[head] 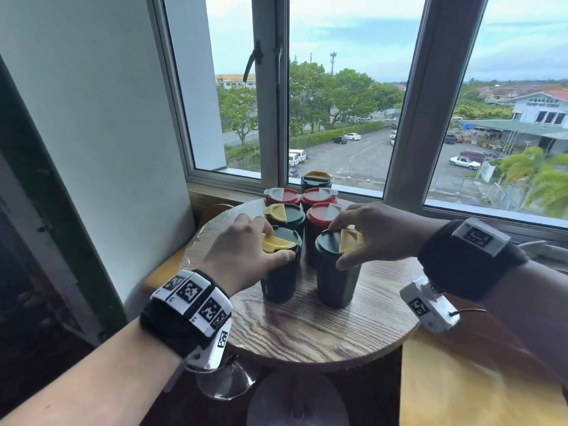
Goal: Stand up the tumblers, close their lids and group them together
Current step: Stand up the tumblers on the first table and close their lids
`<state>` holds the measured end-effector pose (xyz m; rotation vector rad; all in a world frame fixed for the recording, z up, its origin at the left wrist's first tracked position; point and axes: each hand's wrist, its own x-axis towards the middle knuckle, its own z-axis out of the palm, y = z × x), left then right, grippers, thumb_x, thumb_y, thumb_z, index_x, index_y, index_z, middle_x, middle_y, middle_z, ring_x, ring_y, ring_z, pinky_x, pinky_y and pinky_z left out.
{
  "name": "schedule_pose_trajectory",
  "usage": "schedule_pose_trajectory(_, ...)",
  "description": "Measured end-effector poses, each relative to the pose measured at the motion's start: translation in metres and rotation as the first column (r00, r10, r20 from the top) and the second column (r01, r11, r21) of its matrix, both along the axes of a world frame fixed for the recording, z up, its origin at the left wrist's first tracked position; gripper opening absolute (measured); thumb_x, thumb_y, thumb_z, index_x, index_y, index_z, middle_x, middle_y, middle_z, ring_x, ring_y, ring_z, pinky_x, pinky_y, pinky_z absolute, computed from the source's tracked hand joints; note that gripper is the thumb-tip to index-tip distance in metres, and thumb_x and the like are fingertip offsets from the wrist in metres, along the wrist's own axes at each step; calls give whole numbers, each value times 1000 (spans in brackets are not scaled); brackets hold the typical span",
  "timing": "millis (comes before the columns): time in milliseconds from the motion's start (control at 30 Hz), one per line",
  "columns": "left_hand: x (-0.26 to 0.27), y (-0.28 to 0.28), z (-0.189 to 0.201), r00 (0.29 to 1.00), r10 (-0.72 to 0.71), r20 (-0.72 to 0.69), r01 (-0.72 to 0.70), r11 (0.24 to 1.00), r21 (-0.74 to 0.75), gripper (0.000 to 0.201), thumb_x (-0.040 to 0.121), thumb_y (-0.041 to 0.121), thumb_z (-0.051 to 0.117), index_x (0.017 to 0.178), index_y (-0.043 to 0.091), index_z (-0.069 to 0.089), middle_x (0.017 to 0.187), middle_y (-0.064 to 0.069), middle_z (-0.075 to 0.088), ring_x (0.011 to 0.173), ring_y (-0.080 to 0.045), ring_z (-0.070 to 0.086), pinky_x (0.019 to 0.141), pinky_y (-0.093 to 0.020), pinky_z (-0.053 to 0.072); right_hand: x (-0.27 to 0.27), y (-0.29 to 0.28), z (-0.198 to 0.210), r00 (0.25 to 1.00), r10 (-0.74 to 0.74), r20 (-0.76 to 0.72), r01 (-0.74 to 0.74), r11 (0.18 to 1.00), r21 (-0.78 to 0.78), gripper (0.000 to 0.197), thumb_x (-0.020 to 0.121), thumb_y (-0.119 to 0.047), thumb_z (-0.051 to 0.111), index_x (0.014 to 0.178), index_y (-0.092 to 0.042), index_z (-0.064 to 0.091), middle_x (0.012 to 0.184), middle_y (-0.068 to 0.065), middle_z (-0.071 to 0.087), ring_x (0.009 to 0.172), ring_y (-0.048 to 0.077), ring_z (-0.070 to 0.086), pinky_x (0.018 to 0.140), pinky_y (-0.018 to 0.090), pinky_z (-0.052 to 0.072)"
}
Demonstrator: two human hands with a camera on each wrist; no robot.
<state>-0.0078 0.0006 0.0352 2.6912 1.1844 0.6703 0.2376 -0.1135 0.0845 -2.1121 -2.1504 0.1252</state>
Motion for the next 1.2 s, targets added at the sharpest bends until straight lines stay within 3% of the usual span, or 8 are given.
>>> schedule_pose_trajectory(67, -2, 1, 4, 998, -57, 38, 59, 997, -51, 52, 72, 62, 67, 112, 29, 66, 123, 1, 62, 108, -18, 59, 84, -31, 48, 1, 1, -1, 1000, 0, -5, 0, 1000, 8, 75, 71, -62, 82, 136, -31, 64, 124, -14, 61, 110, 11, 57, 93, 32, 51)
schedule_pose_trajectory(167, -7, 2, 11, 984, -173, 40, 177, 975, -134, 52, 71, 49, 57, 119, 31, 69, 125, 5, 65, 106, -16, 59, 87, -33, 50, 3, 2, -2, 1000, -1, -13, 1, 1000, 24, 74, 72, -56, 85, 137, -31, 63, 117, -16, 58, 106, 8, 55, 81, 19, 44)
schedule_pose_trajectory(233, -8, 4, 15, 980, -195, 33, 198, 964, -176, 51, 74, 45, 52, 120, 33, 69, 130, 7, 62, 107, -15, 57, 91, -34, 48, 4, 2, -1, 1000, -6, -11, 6, 1000, 11, 77, 71, -57, 85, 140, -31, 61, 120, -16, 59, 108, 8, 54, 84, 22, 44)
schedule_pose_trajectory(400, -1, 5, 10, 990, -128, -67, 121, 987, -106, 63, 68, 79, 63, 117, 41, 63, 118, 4, 55, 110, -14, 53, 86, -27, 39, 0, 4, 1, 998, -22, 62, 22, 1000, 5, 91, 62, -75, 77, 138, -28, 62, 129, -9, 67, 114, 15, 61, 97, 39, 54)
schedule_pose_trajectory(533, 7, 2, 10, 990, -141, -13, 140, 989, -52, 56, 71, 63, 75, 119, 35, 66, 117, 3, 57, 109, -14, 54, 84, -22, 32, -6, 6, 1, 997, -30, 71, 29, 999, 20, 87, 63, -68, 80, 137, -25, 63, 126, -6, 70, 112, 17, 64, 95, 40, 56)
schedule_pose_trajectory(767, 5, 6, 9, 973, -227, 30, 228, 972, -48, 52, 74, 44, 78, 123, 30, 68, 131, 6, 60, 117, -10, 52, 89, -19, 29, -7, 9, 0, 996, -5, 89, 2, 999, 33, 85, 68, -63, 81, 141, -24, 62, 131, -6, 67, 116, 17, 61, 98, 40, 54)
schedule_pose_trajectory(1000, 2, 16, 4, 972, -231, 51, 233, 972, -37, 54, 74, 53, 75, 123, 31, 69, 129, 7, 62, 116, -10, 54, 90, -21, 33, -4, 7, 4, 1000, 13, 22, -14, 1000, 18, 76, 71, -60, 84, 138, -29, 63, 130, -9, 61, 112, 14, 58, 94, 35, 53)
schedule_pose_trajectory(1200, 0, 23, 5, 958, -278, 69, 282, 958, -51, 62, 77, 71, 56, 123, 31, 67, 127, 10, 60, 112, -8, 55, 87, -27, 41, 6, 8, 12, 997, 27, -71, -25, 999, 35, 72, 73, -64, 80, 135, -29, 65, 127, -12, 67, 107, 9, 66, 91, 31, 56)
